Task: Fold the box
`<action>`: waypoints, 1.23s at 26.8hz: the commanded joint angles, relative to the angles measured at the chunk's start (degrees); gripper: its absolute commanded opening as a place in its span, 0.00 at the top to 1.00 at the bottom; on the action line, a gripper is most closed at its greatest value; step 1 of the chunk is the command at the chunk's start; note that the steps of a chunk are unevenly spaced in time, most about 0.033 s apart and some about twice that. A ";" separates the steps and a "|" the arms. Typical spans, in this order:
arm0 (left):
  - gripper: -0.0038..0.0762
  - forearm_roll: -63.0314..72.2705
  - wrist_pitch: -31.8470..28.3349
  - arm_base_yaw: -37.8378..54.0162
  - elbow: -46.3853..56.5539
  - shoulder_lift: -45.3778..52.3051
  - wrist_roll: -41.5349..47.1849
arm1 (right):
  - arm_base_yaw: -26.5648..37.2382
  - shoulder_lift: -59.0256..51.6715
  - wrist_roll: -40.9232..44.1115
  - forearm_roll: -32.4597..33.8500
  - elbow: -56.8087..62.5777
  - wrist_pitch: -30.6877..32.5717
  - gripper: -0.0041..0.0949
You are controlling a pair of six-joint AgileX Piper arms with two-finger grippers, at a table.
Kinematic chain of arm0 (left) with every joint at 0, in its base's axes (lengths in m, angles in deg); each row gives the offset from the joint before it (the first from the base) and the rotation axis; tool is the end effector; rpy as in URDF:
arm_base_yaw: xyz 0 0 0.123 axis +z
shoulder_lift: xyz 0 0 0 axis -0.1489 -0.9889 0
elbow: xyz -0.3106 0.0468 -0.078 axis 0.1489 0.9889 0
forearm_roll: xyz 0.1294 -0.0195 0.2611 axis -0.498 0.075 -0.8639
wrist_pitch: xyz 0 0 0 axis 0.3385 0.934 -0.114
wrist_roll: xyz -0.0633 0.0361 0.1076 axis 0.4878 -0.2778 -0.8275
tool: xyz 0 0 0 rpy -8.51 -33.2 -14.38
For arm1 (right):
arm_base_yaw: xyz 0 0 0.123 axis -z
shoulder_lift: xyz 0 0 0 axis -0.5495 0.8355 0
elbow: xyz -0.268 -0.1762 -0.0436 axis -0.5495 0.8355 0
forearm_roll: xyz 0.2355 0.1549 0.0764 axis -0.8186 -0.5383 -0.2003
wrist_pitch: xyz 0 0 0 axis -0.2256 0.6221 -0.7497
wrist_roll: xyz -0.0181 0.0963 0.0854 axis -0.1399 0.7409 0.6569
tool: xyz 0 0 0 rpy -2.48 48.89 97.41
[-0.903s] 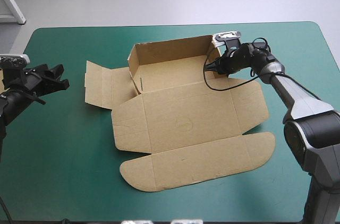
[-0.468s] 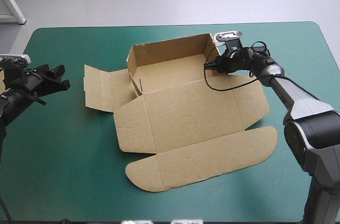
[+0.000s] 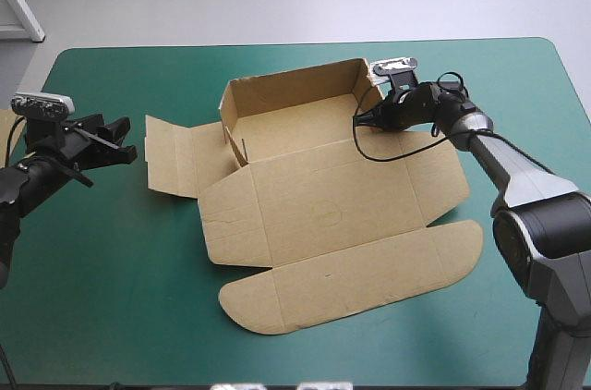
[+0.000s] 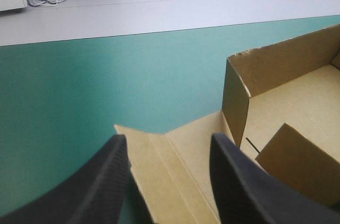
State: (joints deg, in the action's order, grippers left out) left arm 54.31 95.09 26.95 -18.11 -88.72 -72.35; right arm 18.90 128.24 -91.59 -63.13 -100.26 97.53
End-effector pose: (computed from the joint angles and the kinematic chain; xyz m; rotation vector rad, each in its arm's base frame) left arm 0.3123 0.0369 0.3518 0.1728 1.9351 -0.1864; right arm 0.5147 0.1488 0.2414 -0.3305 2.3931 0.2739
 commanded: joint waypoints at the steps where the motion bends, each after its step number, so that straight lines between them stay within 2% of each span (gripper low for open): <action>1: 0.52 2.35 -0.09 -1.11 -1.54 1.25 0.00 | -0.01 -4.02 0.06 0.34 -1.81 -0.89 0.96; 10: 0.52 2.35 -0.03 -4.32 -1.54 1.37 0.00 | -0.01 -8.93 9.85 10.74 -1.81 3.01 0.96; 15: 0.52 1.82 -0.94 -4.93 -1.54 3.10 0.17 | 0.34 -11.26 10.25 10.08 -1.34 3.41 0.96; 19: 0.52 -5.71 -1.51 -4.93 -1.54 4.98 5.52 | 1.85 -12.53 9.23 9.27 -1.07 5.62 0.96; 21: 0.52 -8.84 -1.75 -4.93 -1.54 5.81 6.91 | 3.04 -13.84 6.59 6.22 -0.06 4.75 0.96; 24: 0.52 -11.52 -4.45 -4.93 -1.54 7.40 9.54 | 5.84 -17.09 1.17 -2.71 3.42 1.74 0.96; 27: 0.52 -13.33 -4.67 -4.93 -1.54 7.48 11.41 | 9.73 -20.64 -4.54 -9.58 6.80 2.00 0.96; 30: 0.52 -16.79 -4.54 -4.93 -1.54 7.38 13.95 | 11.98 -23.00 -6.45 -11.15 7.63 3.05 0.96; 33: 0.52 -28.80 -6.03 -4.93 -1.44 7.38 22.28 | 13.92 -25.95 -10.73 -15.69 7.63 4.68 0.96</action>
State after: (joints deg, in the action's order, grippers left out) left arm 29.82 92.49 22.40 -18.11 -82.32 -54.87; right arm 31.59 106.94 -100.22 -73.59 -91.00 104.23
